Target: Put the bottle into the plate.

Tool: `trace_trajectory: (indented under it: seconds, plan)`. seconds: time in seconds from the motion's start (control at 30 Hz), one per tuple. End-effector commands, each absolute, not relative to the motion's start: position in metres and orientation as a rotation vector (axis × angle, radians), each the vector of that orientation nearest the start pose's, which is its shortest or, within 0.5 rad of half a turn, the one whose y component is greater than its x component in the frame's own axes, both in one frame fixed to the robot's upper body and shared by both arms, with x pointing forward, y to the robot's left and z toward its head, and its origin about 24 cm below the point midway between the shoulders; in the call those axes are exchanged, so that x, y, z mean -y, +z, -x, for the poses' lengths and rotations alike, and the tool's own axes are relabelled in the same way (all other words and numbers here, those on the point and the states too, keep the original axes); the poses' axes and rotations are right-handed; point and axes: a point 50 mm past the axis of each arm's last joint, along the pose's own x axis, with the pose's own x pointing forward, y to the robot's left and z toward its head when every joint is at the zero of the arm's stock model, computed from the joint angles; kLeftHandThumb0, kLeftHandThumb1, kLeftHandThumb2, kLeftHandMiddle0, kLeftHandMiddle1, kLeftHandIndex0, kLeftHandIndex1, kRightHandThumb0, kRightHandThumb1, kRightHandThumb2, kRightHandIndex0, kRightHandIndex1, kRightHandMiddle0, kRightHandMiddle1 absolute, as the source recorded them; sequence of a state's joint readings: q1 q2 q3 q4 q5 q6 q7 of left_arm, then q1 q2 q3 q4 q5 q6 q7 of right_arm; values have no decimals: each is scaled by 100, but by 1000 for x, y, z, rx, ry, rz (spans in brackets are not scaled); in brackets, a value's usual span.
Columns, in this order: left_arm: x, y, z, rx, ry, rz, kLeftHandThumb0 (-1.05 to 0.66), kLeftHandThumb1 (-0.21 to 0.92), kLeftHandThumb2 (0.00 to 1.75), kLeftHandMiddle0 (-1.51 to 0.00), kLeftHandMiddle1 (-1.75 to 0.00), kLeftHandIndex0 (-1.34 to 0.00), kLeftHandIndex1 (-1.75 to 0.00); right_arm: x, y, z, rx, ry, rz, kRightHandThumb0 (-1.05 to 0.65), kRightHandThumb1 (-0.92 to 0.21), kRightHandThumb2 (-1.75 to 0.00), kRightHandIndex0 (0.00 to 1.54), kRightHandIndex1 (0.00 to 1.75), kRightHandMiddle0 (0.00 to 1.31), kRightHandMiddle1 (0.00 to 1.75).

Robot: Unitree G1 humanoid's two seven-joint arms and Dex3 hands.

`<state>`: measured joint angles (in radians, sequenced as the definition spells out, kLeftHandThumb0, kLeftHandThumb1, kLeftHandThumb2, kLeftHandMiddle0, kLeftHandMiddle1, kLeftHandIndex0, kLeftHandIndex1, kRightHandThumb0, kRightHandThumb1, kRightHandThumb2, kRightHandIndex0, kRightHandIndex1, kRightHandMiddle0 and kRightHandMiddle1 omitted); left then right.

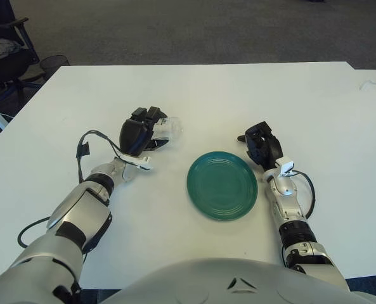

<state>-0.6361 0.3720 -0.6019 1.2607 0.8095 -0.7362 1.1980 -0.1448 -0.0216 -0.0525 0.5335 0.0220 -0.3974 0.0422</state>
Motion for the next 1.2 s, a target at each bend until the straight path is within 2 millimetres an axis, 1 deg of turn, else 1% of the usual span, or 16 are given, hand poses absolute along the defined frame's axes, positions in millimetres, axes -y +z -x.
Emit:
trace_trajectory:
  seconds: [0.0, 0.2, 0.33, 0.5, 0.7, 0.77, 0.9, 1.0, 1.1, 1.17]
  plan:
    - [-173, 25, -305, 685, 62, -1001, -46, 34, 128, -119, -175, -58, -175, 159, -40, -247, -190, -2, -7, -35, -91, -44, 40, 112, 29, 165]
    - [-174, 32, -308, 713, 65, -971, -46, 34, 129, -119, -175, -59, -175, 160, -40, -248, -196, -3, -4, -35, -91, -45, 40, 112, 29, 165]
    - [-176, 44, -314, 741, 77, -954, -46, 33, 129, -119, -175, -59, -175, 160, -40, -248, -194, -4, -10, -35, -91, -45, 39, 111, 29, 165]
    - [-177, 70, -327, 817, 95, -920, -46, 33, 129, -119, -175, -59, -175, 160, -40, -247, -191, -8, -6, -35, -91, -45, 39, 111, 29, 166]
    - [-168, 102, -331, 956, 59, -830, -46, 33, 129, -119, -175, -59, -175, 160, -40, -247, -195, -11, -4, -35, -91, -45, 39, 112, 28, 166]
    - [-165, 108, -330, 984, 42, -808, -46, 33, 129, -119, -175, -59, -175, 160, -40, -247, -196, -11, -7, -35, -92, -45, 39, 112, 27, 166]
    - [-153, 127, -325, 1064, -31, -727, -46, 33, 129, -119, -175, -59, -175, 160, -40, -248, -202, -10, -13, -35, -92, -45, 39, 114, 26, 168]
    - [-138, 137, -313, 1091, -115, -639, -46, 33, 130, -119, -175, -60, -175, 159, -40, -248, -200, -6, -16, -35, -92, -46, 39, 115, 26, 168]
    - [-129, 141, -304, 1091, -163, -598, -46, 32, 131, -119, -175, -60, -175, 158, -40, -248, -199, -4, -17, -35, -92, -46, 39, 116, 26, 168]
    - [-122, 143, -293, 1083, -230, -552, -47, 32, 131, -120, -175, -60, -175, 158, -40, -249, -195, -1, -13, -35, -92, -46, 40, 116, 26, 168]
